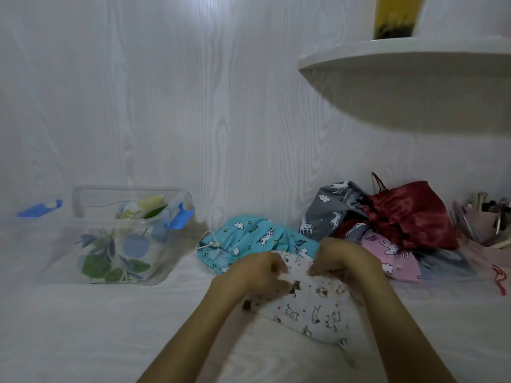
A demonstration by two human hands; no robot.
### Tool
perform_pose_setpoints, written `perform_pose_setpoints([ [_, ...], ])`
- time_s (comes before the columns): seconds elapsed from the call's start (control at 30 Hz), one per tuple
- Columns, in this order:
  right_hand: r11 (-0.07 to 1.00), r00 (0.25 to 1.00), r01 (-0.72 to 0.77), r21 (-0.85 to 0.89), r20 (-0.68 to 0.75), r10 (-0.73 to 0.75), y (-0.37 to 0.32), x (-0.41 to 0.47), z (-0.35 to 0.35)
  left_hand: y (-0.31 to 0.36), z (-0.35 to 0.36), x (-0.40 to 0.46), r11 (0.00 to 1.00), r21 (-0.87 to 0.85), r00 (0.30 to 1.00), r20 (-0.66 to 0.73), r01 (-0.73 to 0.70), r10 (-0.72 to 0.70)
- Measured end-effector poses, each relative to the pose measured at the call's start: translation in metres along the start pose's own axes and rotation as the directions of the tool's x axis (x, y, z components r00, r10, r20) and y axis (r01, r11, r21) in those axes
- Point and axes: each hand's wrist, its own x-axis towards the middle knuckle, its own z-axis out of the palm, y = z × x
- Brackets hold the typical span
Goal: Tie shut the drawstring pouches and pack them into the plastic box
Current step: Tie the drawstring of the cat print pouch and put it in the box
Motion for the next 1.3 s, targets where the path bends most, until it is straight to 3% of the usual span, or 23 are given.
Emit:
perform_pose_setpoints([
  [0.07,0.998,0.998,0.064,0.016,-0.012,-0.064,-0.007,0.0,-0.005,-0.005,0.003,0.005,0.981,0.195,0.998,0.061,0.009,-0.021],
  [0.13,0.979,0.985,0.165,0.117,-0.076,-0.157,-0.013,0.001,-0.011,-0.009,0.002,0.006,0.947,0.321,1.0,0.019,-0.005,-0.001],
  [0.2,0.904,0.967,0.251,0.347,-0.134,-0.217,-0.022,-0.001,-0.016,-0.012,-0.012,0.002,0.976,0.217,0.996,-0.091,-0.006,0.026],
  [0.3,0.635,0.964,0.262,0.726,-0.172,-0.202,-0.037,0.005,-0.013,-0.015,-0.047,-0.012,0.977,-0.214,0.973,-0.22,0.026,-0.074],
  [0.4,0.195,0.978,0.178,0.964,-0.151,-0.145,-0.051,0.016,-0.003,-0.023,-0.071,-0.027,0.952,-0.301,0.973,-0.228,-0.052,-0.019],
  [0.47,-0.043,0.976,0.12,0.992,-0.126,-0.18,-0.058,0.019,0.001,-0.03,-0.079,-0.034,0.917,-0.394,0.99,-0.144,-0.067,0.011],
  [0.53,-0.108,0.965,0.111,0.988,-0.133,-0.224,-0.065,0.015,0.001,-0.038,-0.08,-0.033,0.896,-0.431,0.99,-0.127,-0.108,0.058],
  [0.67,-0.197,0.937,0.137,0.971,-0.191,-0.291,-0.069,0.001,-0.005,-0.052,-0.071,-0.025,0.891,-0.333,0.935,-0.281,-0.308,0.218],
  [0.73,-0.156,0.921,0.144,0.977,-0.19,-0.34,-0.064,-0.004,-0.009,-0.057,-0.065,-0.018,0.845,-0.387,0.88,-0.436,-0.37,0.186],
  [0.77,-0.045,0.914,0.177,0.983,-0.181,-0.364,-0.061,-0.006,-0.012,-0.058,-0.065,-0.017,0.818,-0.442,0.871,-0.472,-0.367,0.136],
  [0.87,0.475,0.926,0.288,0.832,-0.116,-0.358,-0.053,-0.012,-0.014,-0.055,-0.061,-0.018,0.771,-0.556,0.909,-0.412,-0.312,0.07],
  [0.93,0.652,0.934,0.283,0.704,-0.048,-0.353,-0.051,-0.014,-0.012,-0.052,-0.059,-0.018,0.752,-0.588,0.925,-0.372,-0.298,0.076],
  [1.0,0.644,0.93,0.285,0.71,-0.042,-0.366,-0.053,-0.014,-0.01,-0.047,-0.056,-0.018,0.729,-0.616,0.932,-0.351,-0.3,0.086],
  [1.13,0.567,0.94,0.333,0.753,-0.214,-0.268,-0.059,-0.011,-0.006,-0.039,-0.055,-0.017,0.662,-0.668,0.927,-0.357,-0.34,0.116],
  [1.23,0.429,0.937,0.331,0.84,-0.24,-0.253,-0.061,-0.008,-0.004,-0.033,-0.054,-0.015,0.62,-0.708,0.901,-0.433,-0.338,-0.003],
  [1.3,0.381,0.928,0.323,0.866,-0.21,-0.308,-0.061,-0.012,-0.006,-0.03,-0.052,-0.012,0.646,-0.677,0.866,-0.497,-0.353,-0.047],
])
